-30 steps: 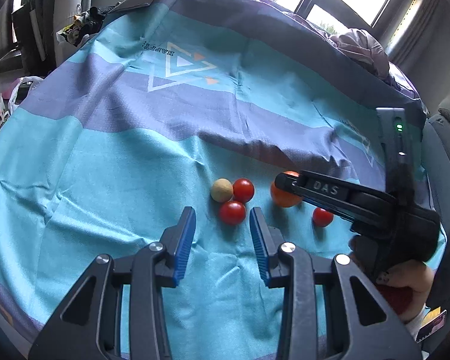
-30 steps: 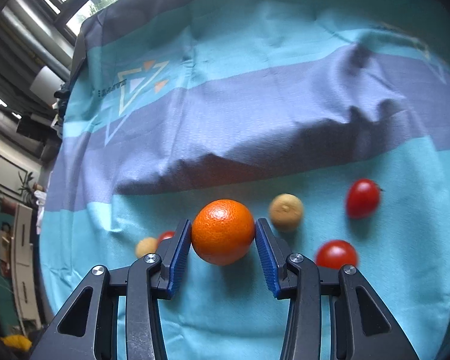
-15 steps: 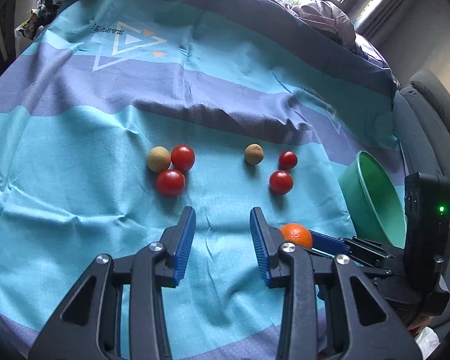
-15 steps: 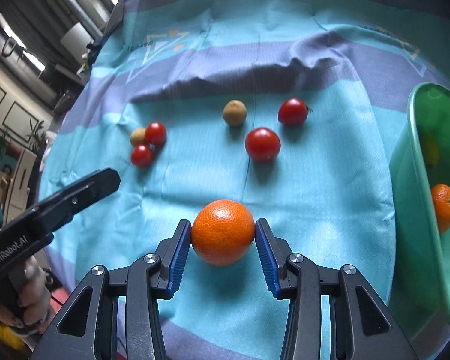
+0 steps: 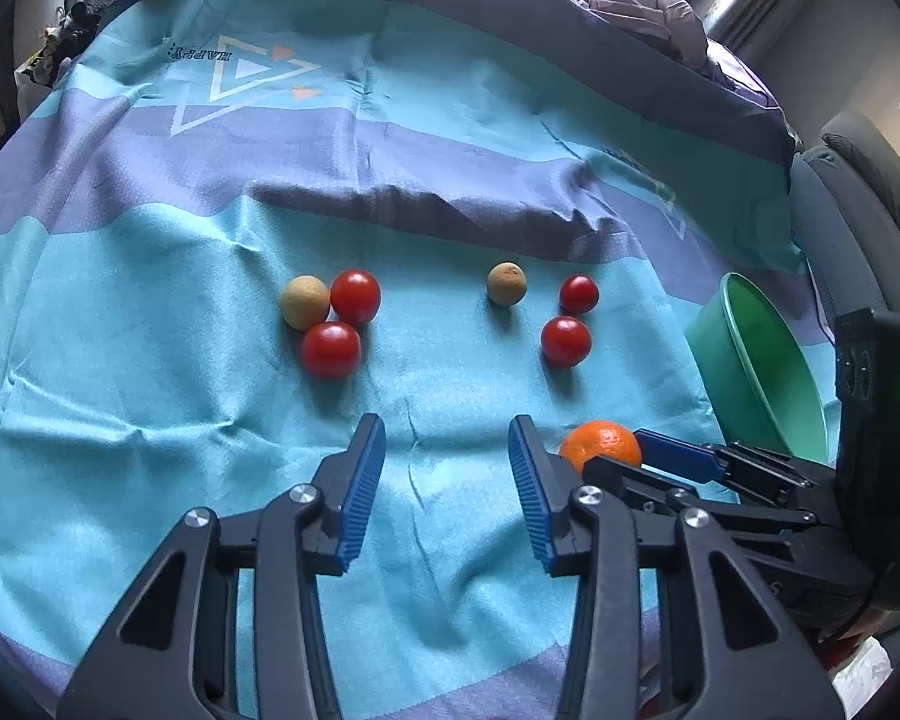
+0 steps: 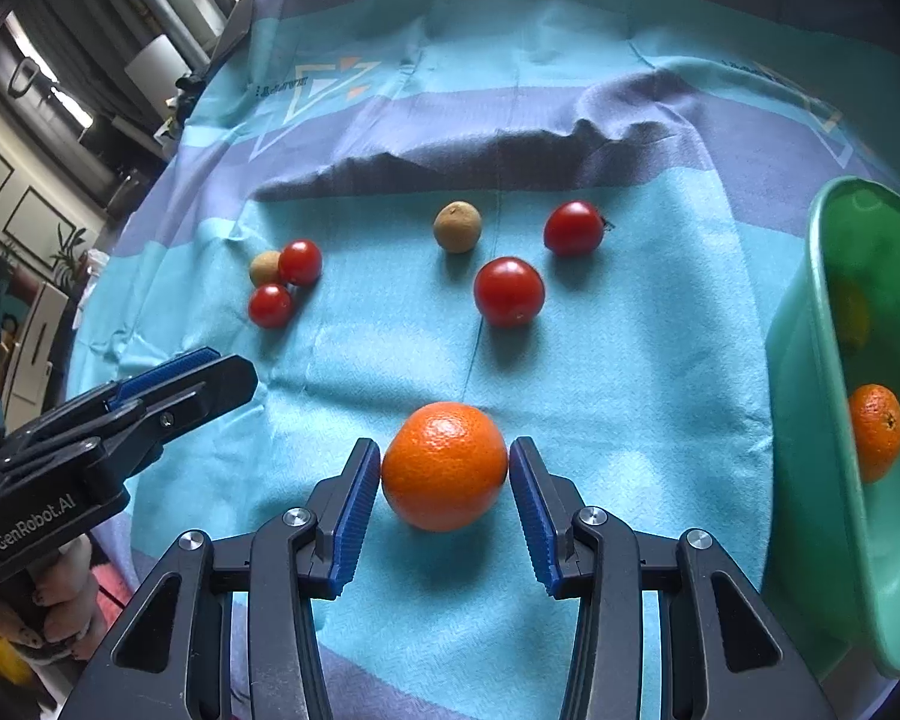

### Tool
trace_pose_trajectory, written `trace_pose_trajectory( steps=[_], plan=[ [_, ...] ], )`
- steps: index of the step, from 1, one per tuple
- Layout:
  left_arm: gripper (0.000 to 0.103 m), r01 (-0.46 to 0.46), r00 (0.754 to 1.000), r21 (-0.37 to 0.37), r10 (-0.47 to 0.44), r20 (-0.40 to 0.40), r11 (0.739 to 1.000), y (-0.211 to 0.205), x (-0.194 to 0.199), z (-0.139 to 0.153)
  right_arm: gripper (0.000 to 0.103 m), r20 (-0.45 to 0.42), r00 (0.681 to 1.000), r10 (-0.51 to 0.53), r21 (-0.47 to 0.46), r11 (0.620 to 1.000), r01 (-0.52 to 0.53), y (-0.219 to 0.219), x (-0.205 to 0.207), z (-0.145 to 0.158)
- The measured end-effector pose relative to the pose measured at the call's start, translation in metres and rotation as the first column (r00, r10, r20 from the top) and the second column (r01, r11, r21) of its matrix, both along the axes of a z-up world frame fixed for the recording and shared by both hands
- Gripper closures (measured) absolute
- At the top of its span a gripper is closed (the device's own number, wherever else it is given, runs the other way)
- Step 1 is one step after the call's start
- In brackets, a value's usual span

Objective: Organize fruits

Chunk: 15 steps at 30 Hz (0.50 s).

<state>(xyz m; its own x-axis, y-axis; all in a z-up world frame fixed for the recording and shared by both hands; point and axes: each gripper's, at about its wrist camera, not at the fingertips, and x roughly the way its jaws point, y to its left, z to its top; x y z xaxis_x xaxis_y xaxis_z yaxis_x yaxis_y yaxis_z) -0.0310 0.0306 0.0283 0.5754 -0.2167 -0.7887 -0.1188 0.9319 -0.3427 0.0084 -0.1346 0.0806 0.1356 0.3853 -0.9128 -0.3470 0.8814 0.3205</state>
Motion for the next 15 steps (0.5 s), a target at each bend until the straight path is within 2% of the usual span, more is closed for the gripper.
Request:
trace_pose_trajectory(
  steps=[5,9,15],
  plan=[
    [0.059,0.002,1.0,0.006,-0.002,0.002,1.0,-0.002,0.0,0.0,0.058,-0.001,1.0,-0.01,0.068,0.998,0.01,-0.009,0.002,0.008],
    [0.054,0.01,1.0,0.044,-0.011,0.017,0.999,-0.008,-0.002,0.003,0.058,0.002,1.0,-0.015,0.083,0.996,0.015,-0.013,0.004,0.013],
    [0.054,0.044,0.998,0.039,-0.045,0.037,0.998,-0.017,-0.004,0.005,0.058,0.037,0.998,-0.04,0.164,0.986,0.034,-0.026,0.005,0.033]
  ],
)
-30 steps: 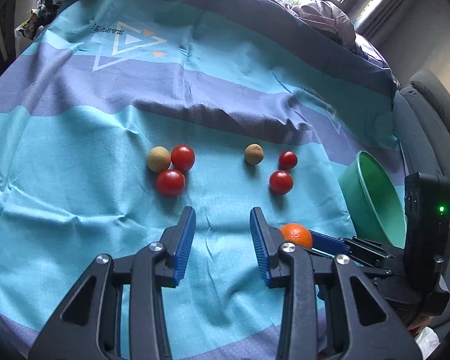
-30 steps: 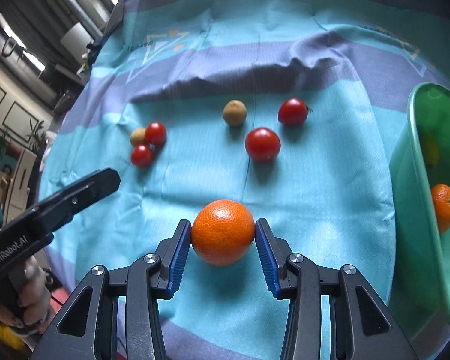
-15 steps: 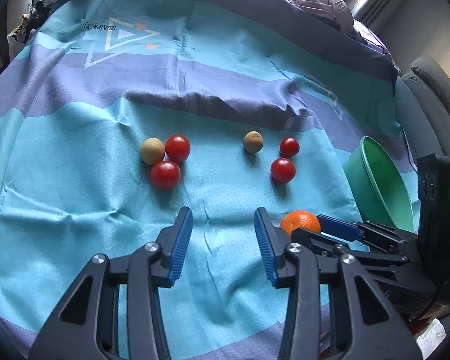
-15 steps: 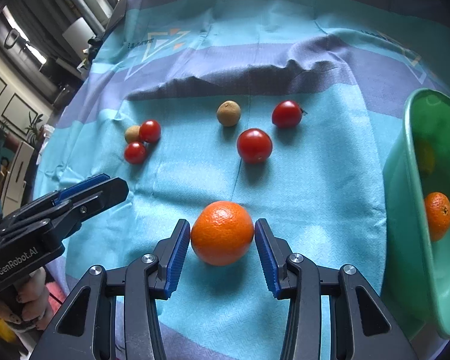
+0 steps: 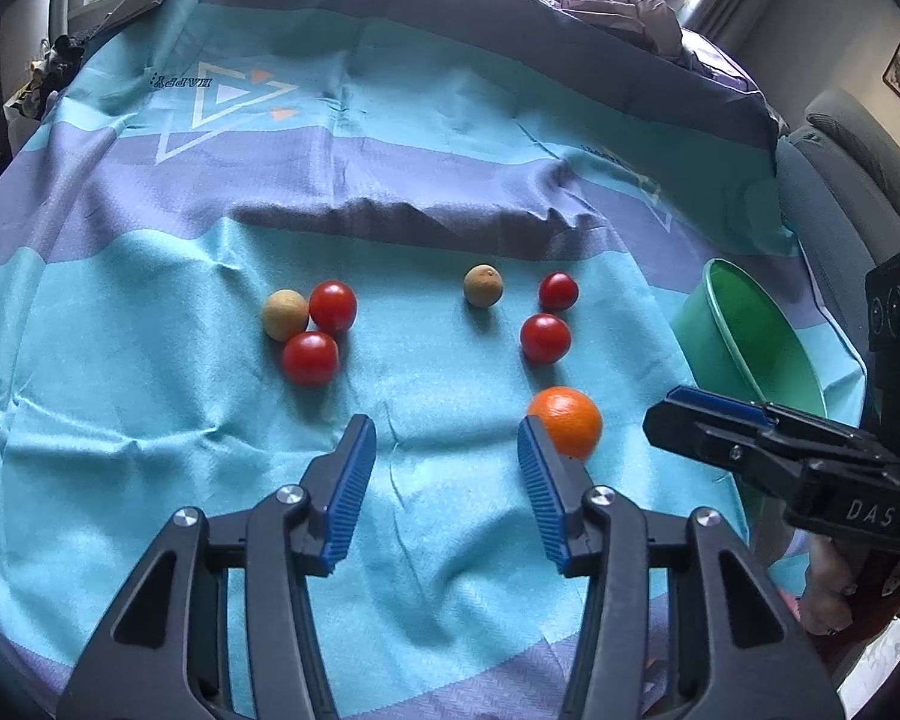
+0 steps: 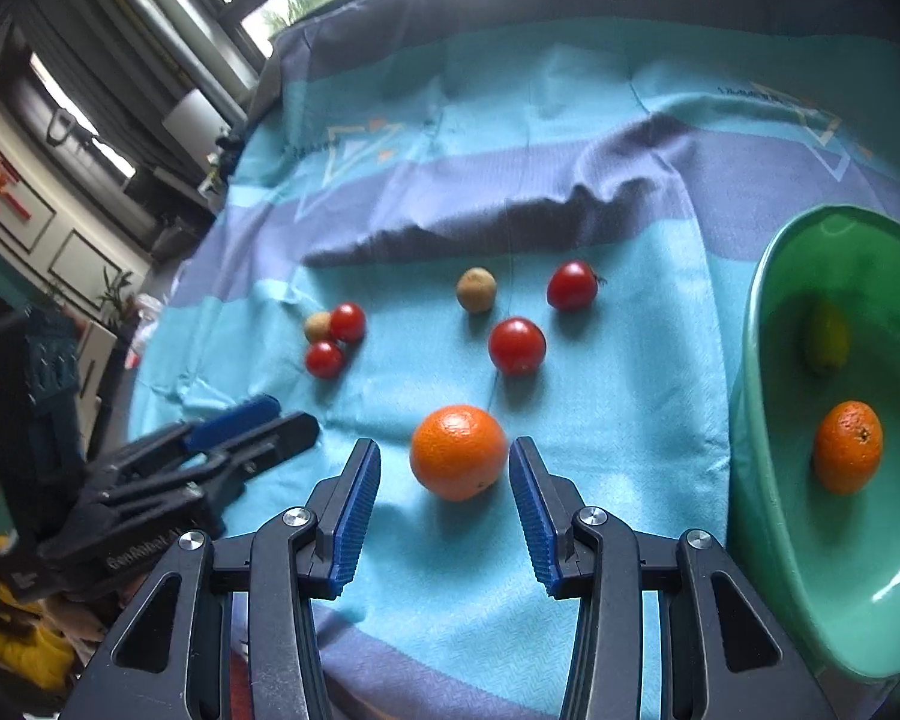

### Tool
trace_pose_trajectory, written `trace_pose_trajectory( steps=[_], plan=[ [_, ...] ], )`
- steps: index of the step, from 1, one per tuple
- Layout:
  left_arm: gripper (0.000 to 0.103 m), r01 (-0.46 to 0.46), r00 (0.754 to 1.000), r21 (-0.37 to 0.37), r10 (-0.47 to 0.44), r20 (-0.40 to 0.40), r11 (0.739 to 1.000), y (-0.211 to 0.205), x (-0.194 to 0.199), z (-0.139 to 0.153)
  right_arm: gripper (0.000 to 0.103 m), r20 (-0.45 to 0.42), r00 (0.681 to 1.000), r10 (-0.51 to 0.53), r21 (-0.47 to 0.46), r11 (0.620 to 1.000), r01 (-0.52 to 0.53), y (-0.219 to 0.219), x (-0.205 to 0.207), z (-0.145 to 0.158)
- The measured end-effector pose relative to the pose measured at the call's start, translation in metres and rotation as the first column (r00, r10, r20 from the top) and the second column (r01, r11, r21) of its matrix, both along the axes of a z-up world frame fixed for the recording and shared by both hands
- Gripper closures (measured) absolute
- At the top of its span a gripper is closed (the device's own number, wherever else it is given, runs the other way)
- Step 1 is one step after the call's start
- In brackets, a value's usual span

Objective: Organize fruits

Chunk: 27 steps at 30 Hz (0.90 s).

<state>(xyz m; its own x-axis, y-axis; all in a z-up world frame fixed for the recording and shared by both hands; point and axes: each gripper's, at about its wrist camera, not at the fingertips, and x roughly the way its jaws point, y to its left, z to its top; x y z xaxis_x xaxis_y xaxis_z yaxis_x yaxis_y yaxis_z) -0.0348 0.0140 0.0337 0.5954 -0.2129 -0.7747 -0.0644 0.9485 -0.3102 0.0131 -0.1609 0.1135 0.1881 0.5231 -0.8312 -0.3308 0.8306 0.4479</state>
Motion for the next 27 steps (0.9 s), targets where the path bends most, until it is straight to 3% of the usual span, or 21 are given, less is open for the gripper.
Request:
trace_pose_trajectory(
  steps=[9,15,21,27],
  plan=[
    [0.054,0.076,0.997,0.06,-0.076,-0.003,0.995,-0.025,-0.002,-0.002,0.058,-0.015,0.999,-0.051,0.019,0.999,0.051,-0.008,0.006,-0.002],
    [0.054,0.1,0.995,0.043,-0.099,-0.01,0.994,-0.031,0.0,-0.007,0.058,-0.024,0.997,-0.068,0.07,0.995,0.069,-0.015,0.008,-0.001],
    [0.054,0.084,0.996,0.05,-0.082,-0.03,0.995,-0.03,0.005,-0.014,0.058,-0.068,0.994,-0.081,0.111,0.99,0.089,-0.009,0.015,-0.013],
    [0.054,-0.01,1.0,0.059,0.012,-0.023,0.998,-0.009,0.012,-0.017,0.058,-0.083,0.994,-0.073,0.113,0.99,0.082,0.01,0.026,-0.013]
  ],
)
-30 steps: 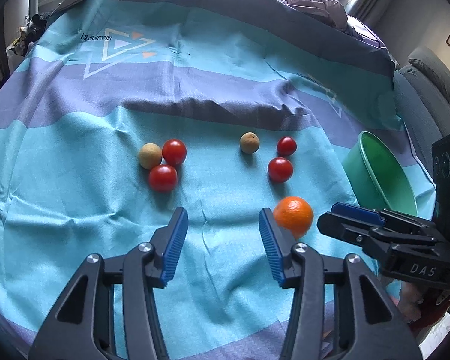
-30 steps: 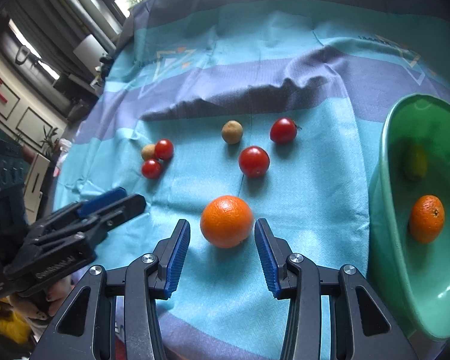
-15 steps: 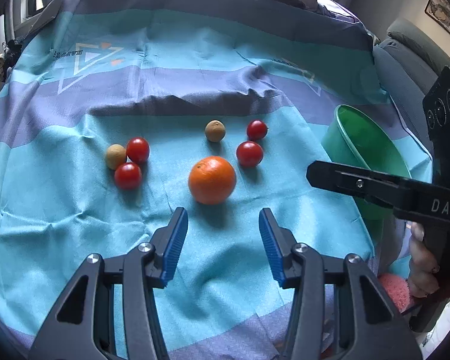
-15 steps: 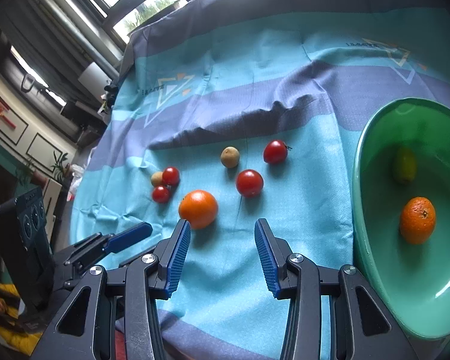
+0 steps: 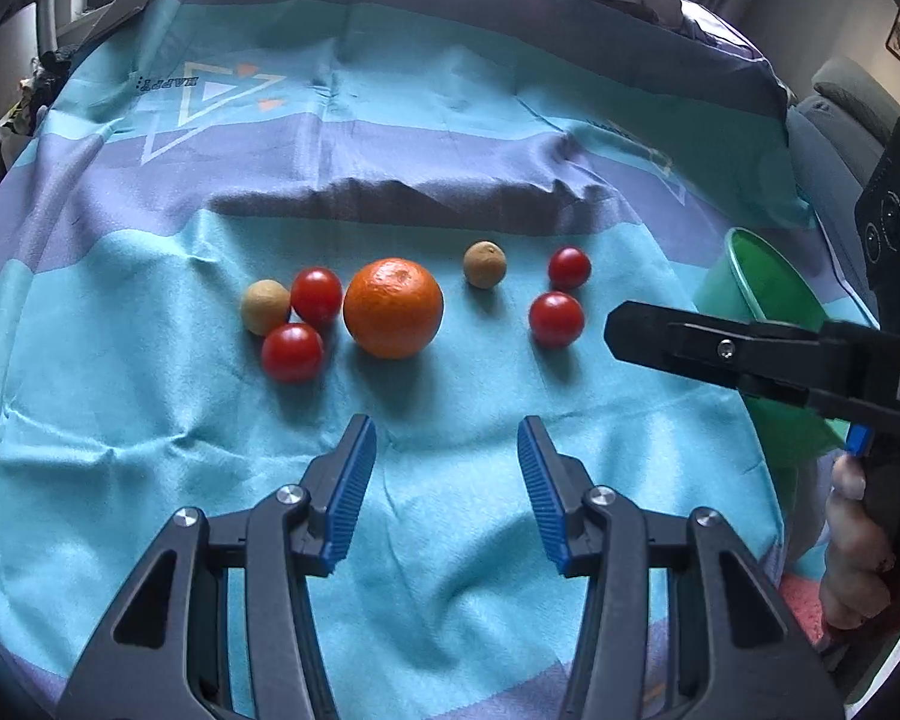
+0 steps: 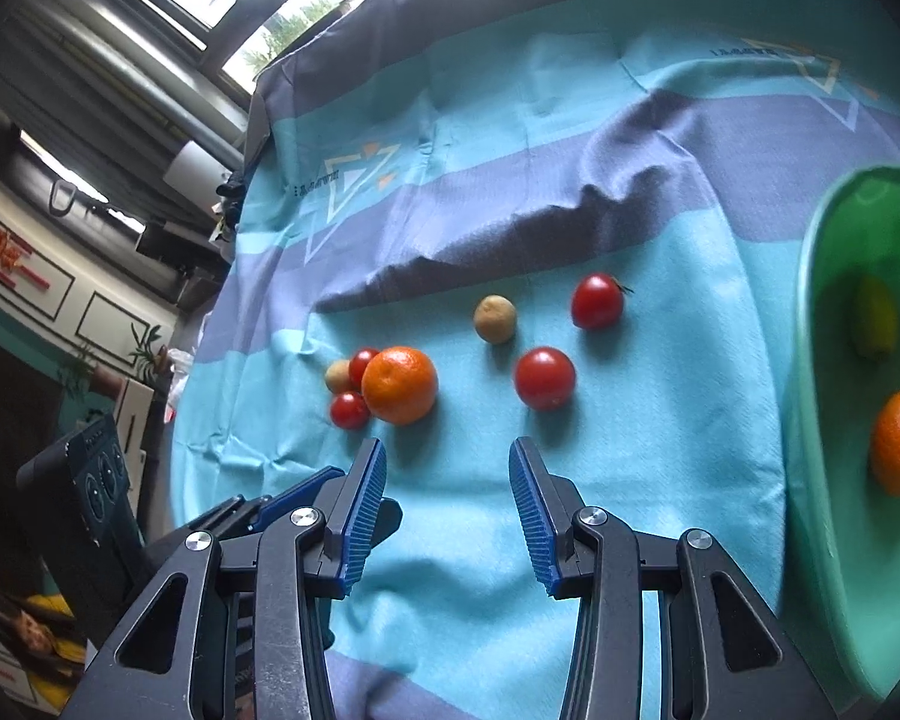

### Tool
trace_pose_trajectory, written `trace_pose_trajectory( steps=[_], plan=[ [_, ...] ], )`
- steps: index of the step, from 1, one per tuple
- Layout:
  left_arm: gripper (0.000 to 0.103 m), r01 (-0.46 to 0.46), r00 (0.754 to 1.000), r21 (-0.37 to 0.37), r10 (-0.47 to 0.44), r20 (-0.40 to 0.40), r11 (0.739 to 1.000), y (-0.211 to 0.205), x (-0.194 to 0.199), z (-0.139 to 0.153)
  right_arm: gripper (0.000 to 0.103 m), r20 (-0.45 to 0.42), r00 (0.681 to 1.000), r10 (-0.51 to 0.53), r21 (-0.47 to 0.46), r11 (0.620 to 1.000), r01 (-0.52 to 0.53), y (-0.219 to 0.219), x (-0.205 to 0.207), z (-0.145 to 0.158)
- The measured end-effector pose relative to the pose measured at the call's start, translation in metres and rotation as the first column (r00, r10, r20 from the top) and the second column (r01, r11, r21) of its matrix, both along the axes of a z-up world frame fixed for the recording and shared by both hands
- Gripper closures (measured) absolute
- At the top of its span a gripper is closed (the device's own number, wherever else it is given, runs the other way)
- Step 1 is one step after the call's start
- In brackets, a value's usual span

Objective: Organize fruits

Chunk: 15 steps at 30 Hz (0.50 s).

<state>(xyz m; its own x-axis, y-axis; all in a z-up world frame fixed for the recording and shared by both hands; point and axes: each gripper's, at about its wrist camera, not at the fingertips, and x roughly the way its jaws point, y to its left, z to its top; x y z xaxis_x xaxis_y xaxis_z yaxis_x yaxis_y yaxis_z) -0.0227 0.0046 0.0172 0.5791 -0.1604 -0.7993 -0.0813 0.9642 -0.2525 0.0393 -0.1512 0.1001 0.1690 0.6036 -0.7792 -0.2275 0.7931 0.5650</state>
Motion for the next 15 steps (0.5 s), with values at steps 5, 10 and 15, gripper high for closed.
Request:
trace_pose_trajectory(
  steps=[5,10,15],
  plan=[
    [0.056,-0.095,0.995,-0.069,0.095,-0.014,0.993,0.019,0.014,-0.004,0.058,-0.042,0.999,0.026,-0.009,1.0,-0.026,0.03,0.024,-0.006],
    [0.056,-0.154,0.988,-0.093,0.154,0.001,0.984,0.03,0.027,-0.003,0.058,-0.106,0.993,0.052,-0.002,0.999,-0.053,0.059,0.05,-0.023],
    [0.057,-0.137,0.99,-0.112,0.137,-0.007,0.984,0.03,0.034,-0.006,0.058,-0.19,0.978,0.084,0.009,0.996,-0.084,0.076,0.063,-0.05]
  ],
)
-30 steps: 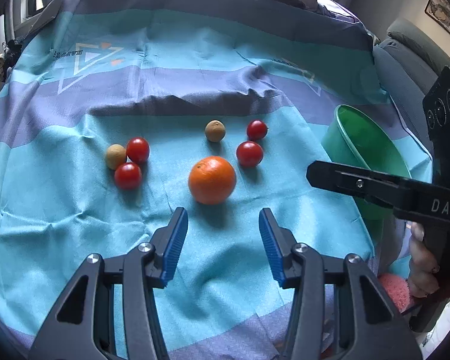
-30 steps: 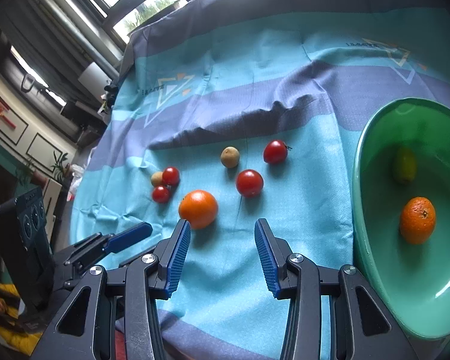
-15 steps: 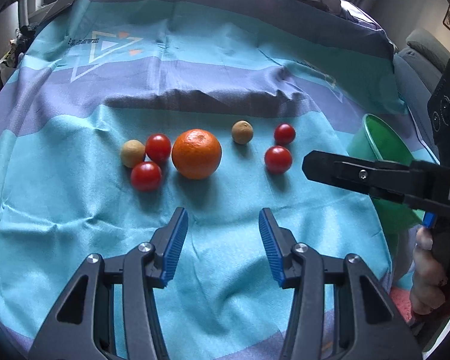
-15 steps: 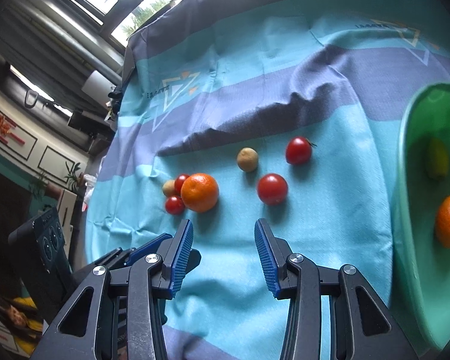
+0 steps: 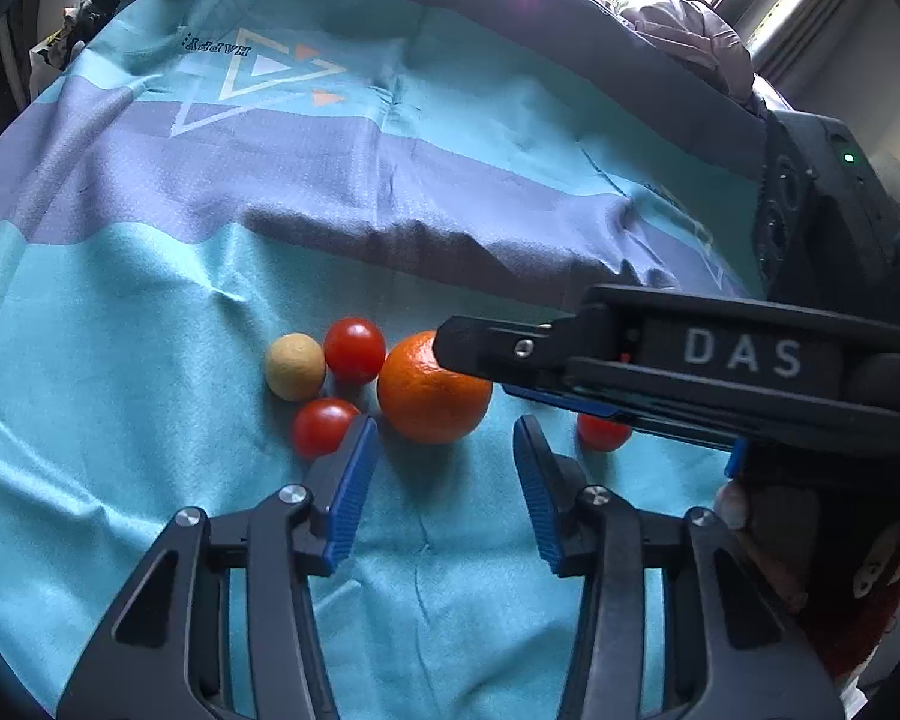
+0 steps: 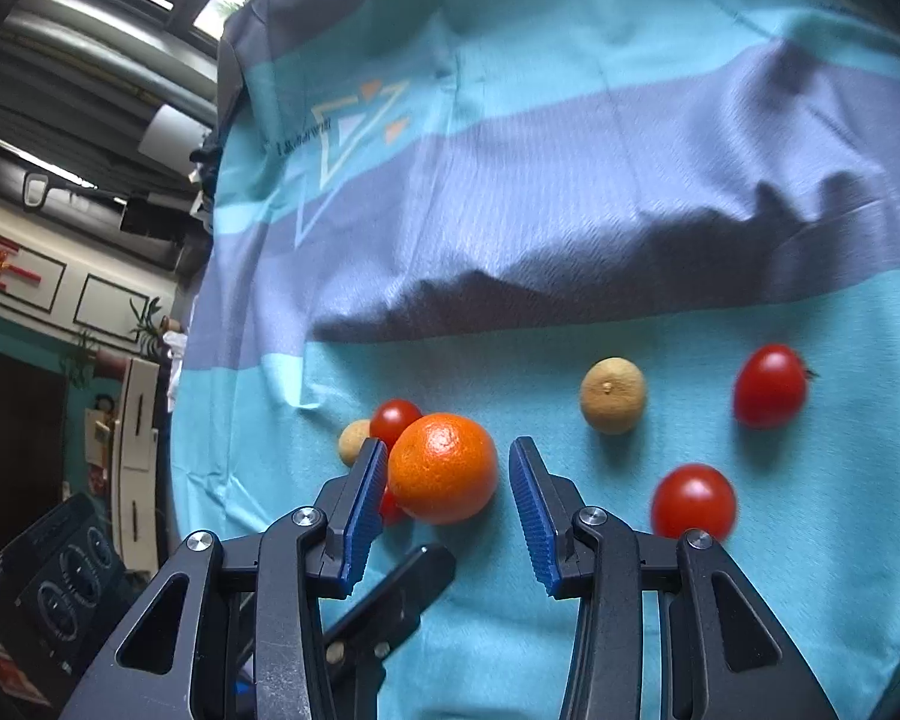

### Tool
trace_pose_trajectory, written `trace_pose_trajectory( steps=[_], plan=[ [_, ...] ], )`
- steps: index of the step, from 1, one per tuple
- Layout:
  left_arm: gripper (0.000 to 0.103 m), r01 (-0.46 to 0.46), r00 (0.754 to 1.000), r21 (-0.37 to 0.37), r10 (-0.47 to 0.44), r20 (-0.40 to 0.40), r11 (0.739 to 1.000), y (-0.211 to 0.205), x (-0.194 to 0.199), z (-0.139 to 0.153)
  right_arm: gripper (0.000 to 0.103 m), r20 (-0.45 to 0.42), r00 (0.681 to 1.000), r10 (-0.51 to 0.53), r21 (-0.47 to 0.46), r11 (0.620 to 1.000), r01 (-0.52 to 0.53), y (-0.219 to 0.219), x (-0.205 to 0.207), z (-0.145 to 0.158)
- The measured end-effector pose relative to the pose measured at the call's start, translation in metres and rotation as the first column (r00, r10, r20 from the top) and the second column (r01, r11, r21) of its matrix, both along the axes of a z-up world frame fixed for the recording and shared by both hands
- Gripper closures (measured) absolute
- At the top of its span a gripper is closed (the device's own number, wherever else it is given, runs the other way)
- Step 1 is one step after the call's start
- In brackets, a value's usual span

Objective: Organize fruits

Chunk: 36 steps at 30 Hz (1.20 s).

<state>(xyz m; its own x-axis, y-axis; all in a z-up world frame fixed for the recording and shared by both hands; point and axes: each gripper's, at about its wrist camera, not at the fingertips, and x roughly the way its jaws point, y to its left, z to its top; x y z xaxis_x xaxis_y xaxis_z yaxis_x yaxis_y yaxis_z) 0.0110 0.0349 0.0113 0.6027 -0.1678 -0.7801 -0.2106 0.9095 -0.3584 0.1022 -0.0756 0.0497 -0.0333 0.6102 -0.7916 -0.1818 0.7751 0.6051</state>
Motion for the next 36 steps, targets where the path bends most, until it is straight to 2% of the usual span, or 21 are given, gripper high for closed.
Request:
trace_pose_trajectory(
  steps=[10,15,19,23,29,36],
  plan=[
    [0.059,-0.024,1.0,-0.005,0.024,-0.011,1.0,0.006,0.005,-0.009,0.058,-0.094,0.995,0.019,0.085,0.996,-0.011,0.011,0.003,-0.025],
    [0.062,-0.02,1.0,-0.009,0.02,-0.011,1.0,0.007,0.004,-0.01,0.058,-0.051,0.998,0.03,0.07,0.997,-0.026,0.013,-0.003,-0.018],
    [0.062,0.028,0.999,-0.034,-0.027,0.033,0.999,-0.002,-0.005,0.003,0.059,0.01,1.0,0.011,0.068,0.998,-0.011,0.0,-0.011,-0.001],
    [0.062,0.107,0.991,-0.014,-0.105,0.081,0.994,-0.023,-0.018,0.021,0.059,0.066,0.998,-0.023,0.076,0.997,0.018,-0.024,-0.024,0.021],
    [0.062,0.209,0.967,0.025,-0.21,0.146,0.978,-0.066,-0.034,0.052,0.059,0.151,0.983,-0.105,0.09,0.992,0.092,-0.066,-0.048,0.058],
    [0.062,0.322,0.923,0.055,-0.326,0.205,0.945,-0.124,-0.036,0.079,0.059,0.257,0.939,-0.228,0.099,0.973,0.21,-0.126,-0.066,0.091]
  ],
)
